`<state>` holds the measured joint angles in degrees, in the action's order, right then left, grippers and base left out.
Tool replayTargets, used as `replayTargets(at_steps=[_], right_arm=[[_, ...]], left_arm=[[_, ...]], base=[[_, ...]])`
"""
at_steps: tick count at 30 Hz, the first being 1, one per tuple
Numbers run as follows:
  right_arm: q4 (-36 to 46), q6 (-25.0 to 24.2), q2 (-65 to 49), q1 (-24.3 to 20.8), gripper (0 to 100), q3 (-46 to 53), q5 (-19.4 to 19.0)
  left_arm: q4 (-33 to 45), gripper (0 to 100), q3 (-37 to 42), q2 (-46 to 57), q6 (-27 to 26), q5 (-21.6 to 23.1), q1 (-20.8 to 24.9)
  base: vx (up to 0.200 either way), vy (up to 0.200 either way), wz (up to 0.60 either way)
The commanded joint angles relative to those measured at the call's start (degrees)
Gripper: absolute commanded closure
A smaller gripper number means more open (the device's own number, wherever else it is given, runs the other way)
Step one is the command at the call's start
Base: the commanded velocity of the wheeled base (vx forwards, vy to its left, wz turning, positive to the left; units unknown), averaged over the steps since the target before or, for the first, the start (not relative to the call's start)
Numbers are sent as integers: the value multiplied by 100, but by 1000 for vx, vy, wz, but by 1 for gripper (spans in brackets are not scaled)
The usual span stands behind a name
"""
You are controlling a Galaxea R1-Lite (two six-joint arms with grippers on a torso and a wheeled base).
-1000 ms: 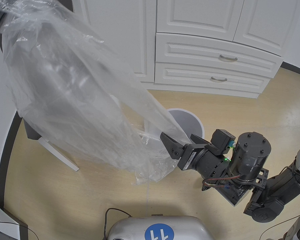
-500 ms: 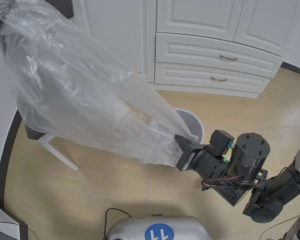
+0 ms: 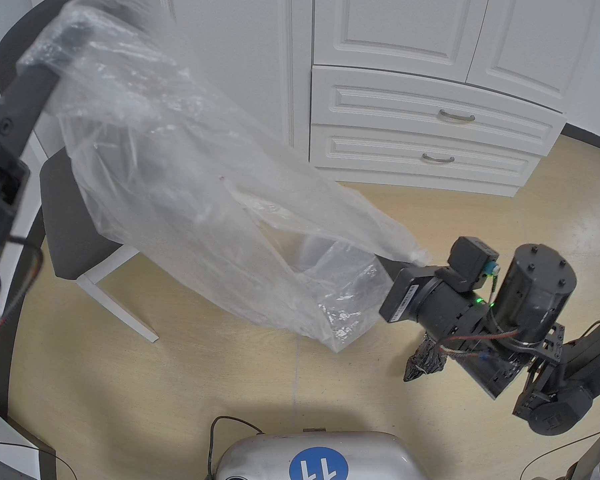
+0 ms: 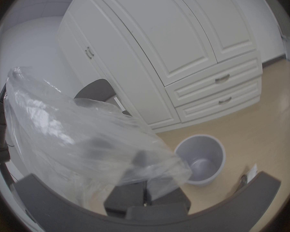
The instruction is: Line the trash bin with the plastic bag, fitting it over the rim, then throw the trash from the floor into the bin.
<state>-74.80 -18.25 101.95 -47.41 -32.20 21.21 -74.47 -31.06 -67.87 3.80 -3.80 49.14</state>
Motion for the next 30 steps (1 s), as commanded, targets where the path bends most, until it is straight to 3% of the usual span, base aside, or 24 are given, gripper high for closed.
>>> replayTargets(at_steps=[1,10,17,24,30], right_arm=[[317,287,-817,320,100,117,-3],[2084,357,-2346,469,100,-129,32],[2989,524,-3076,557,100,-270,67],[3428,594,-3181,557,100,-375,436],[3446,709,-3216,505,100,-331,445]], left_arm=[[205,100,232,-552,6,-6,-36],[302,100,417,-913,-2,-15,-36],[425,100,549,-965,-117,-24,-45],[530,100,900,-798,-416,-59,-80],[1066,100,847,-711,-451,-85,-273]], base=[[0,0,0],[0,0,0],[0,0,0],[0,0,0],[0,0,0]])
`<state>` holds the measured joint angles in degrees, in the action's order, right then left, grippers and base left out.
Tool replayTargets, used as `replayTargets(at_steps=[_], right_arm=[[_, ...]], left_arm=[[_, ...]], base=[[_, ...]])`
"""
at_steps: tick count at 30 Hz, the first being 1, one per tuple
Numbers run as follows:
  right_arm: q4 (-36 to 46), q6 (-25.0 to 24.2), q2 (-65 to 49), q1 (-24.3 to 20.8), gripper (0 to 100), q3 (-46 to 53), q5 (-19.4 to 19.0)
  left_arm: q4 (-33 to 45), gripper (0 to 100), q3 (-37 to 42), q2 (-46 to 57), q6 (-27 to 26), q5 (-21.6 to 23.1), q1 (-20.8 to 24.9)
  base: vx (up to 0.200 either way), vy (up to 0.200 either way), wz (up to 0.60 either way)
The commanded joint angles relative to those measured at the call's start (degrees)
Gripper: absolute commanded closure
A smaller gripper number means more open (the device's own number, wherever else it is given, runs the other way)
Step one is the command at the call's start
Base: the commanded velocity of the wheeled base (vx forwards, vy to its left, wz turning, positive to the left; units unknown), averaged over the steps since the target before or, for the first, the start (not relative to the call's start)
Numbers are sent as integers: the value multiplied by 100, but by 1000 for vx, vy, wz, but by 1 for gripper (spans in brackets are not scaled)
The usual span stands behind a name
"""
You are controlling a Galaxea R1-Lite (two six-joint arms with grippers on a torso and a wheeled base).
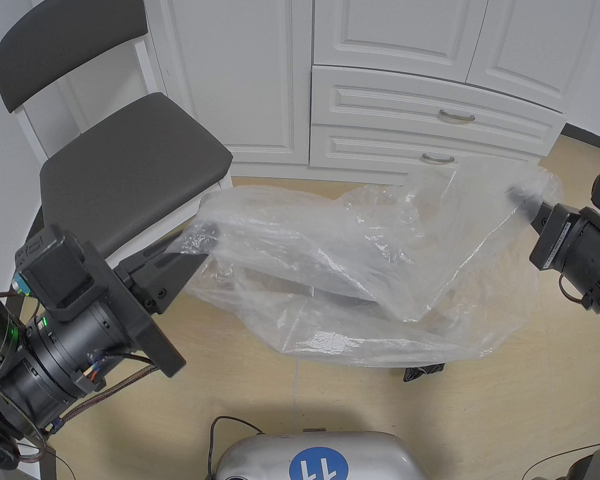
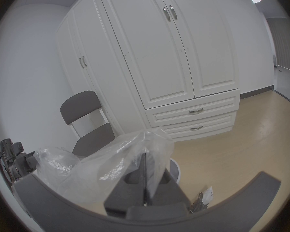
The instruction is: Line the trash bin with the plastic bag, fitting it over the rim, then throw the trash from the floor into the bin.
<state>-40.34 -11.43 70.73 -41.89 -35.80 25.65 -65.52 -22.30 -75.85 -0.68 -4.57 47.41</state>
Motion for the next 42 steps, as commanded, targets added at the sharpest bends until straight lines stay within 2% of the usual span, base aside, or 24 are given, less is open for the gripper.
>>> replayTargets(at_steps=[1,4,7,9,13,28,36,42], right_arm=[[0,27,-94,-48,100,30,2],[8,36,-94,-92,100,82,2],[8,71,-42,-153,100,135,2],[8,98,-15,-197,100,161,2],[0,106,37,-320,100,197,2],[-18,106,442,-346,100,293,2],[-44,106,617,-478,100,311,10],[-106,54,828,-619,100,337,-16]], left_arm=[[172,100,-29,88,-2,-9,-100],[550,100,-152,79,-2,-184,-109],[875,100,-372,35,7,-633,-100],[980,100,-425,26,16,-729,-100],[1007,100,-416,26,24,-721,-100],[936,100,-530,-220,51,-685,-92],[883,100,-583,-352,86,-677,58],[136,100,-609,-976,288,-677,286]], base=[[0,0,0],[0,0,0],[0,0,0],[0,0,0],[0,0,0],[0,0,0],[0,0,0],[0,0,0]])
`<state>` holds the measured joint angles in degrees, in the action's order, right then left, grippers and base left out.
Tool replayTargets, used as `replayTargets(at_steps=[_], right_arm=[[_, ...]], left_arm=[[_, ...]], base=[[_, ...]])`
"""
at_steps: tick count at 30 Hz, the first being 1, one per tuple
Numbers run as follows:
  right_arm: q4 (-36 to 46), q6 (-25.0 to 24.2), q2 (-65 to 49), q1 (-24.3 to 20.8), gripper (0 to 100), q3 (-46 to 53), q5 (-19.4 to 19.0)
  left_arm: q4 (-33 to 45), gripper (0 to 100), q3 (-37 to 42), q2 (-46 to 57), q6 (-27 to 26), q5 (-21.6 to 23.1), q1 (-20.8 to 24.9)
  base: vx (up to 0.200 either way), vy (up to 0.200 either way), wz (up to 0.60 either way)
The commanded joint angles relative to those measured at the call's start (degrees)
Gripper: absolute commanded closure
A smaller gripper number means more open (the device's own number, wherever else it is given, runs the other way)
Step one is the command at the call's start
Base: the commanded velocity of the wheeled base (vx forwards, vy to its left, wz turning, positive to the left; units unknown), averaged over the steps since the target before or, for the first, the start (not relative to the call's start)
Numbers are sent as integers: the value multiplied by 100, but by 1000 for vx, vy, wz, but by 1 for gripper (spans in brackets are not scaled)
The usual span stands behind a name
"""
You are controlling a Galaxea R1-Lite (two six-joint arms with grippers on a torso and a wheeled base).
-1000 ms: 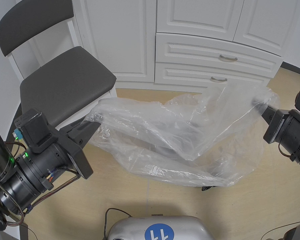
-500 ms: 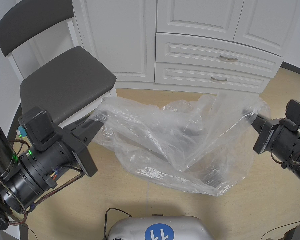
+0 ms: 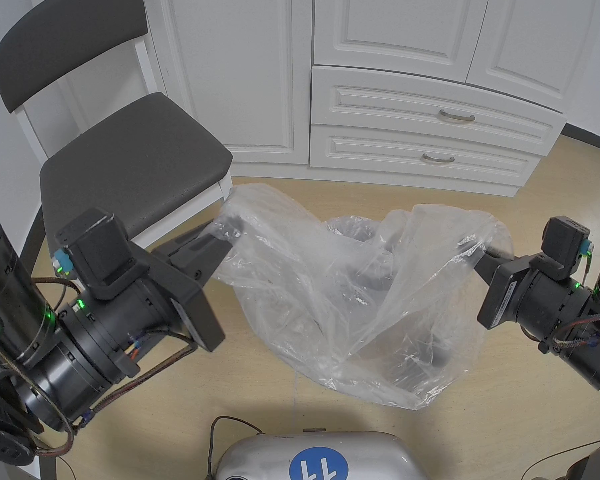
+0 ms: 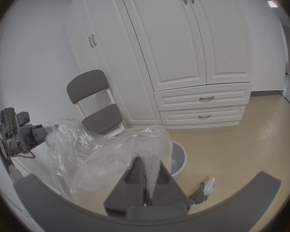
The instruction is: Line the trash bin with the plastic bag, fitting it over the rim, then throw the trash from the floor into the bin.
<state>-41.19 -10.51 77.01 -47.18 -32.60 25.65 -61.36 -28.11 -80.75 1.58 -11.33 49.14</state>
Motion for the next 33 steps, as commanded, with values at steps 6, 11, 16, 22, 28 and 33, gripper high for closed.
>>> replayTargets(at_steps=[6,11,16,22,28,33], right_arm=[[-328,-127,341,-230,100,43,-34],[-1075,-109,605,-327,100,175,-69],[-1884,-127,992,-406,100,184,-60],[-2921,-136,1704,-424,100,192,-34],[-3677,-338,2424,-222,100,140,-51],[-3765,-681,2802,130,100,-142,-69]], left_arm=[[-1107,100,-133,-1136,395,341,157],[-1748,100,-142,-1514,712,614,403],[-2073,100,-160,-1760,808,623,509],[-2601,100,-344,-2384,1160,623,491],[-2618,100,-880,-3113,1661,640,96],[-2618,100,-1610,-3834,2021,667,-449]], base=[[0,0,0],[0,0,0],[0,0,0],[0,0,0],[0,0,0],[0,0,0]])
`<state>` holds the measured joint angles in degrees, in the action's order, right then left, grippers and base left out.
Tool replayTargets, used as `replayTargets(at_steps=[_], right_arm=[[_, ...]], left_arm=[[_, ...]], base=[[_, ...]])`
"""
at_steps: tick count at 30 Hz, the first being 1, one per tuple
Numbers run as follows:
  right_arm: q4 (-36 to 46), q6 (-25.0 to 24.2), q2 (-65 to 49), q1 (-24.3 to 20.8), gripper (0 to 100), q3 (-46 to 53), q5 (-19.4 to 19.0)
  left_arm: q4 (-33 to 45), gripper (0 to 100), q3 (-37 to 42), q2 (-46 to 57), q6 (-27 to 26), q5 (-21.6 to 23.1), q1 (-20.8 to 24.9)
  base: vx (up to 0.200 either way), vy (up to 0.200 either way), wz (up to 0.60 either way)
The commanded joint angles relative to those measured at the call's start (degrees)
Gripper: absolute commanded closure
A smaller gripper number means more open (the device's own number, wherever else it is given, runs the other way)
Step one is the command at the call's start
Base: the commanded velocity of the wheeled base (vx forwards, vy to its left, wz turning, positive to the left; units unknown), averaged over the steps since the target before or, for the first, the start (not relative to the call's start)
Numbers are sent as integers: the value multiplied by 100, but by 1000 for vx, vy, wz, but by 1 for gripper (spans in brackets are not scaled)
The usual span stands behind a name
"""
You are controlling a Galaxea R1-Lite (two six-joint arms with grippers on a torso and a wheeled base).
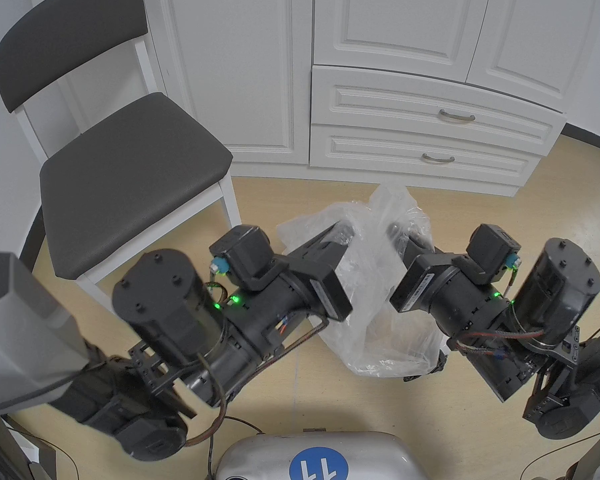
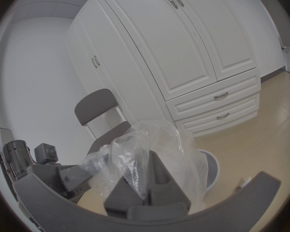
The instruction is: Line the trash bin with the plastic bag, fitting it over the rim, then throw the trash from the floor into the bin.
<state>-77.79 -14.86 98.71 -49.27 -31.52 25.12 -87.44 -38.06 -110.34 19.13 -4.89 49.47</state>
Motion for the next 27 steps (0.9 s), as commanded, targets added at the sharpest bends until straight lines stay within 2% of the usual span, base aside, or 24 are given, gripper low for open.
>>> replayTargets(at_steps=[1,7,12,19,27], right_arm=[[-105,-263,641,366,100,-266,-16],[-96,-658,975,928,100,-565,-254],[-52,-1221,1414,1262,100,-934,-465],[-35,-1792,2337,1746,100,-1558,-561],[-79,-1854,2724,1948,100,-1629,-728]], left_arm=[[-10,100,-659,-911,285,32,-500],[210,100,-1564,-1508,478,506,-860],[597,100,-2329,-1904,1093,533,-1097],[764,100,-2619,-2088,1225,542,-1343],[922,100,-2900,-2537,1629,542,-1308]], base=[[0,0,0],[0,0,0],[0,0,0],[0,0,0],[0,0,0]])
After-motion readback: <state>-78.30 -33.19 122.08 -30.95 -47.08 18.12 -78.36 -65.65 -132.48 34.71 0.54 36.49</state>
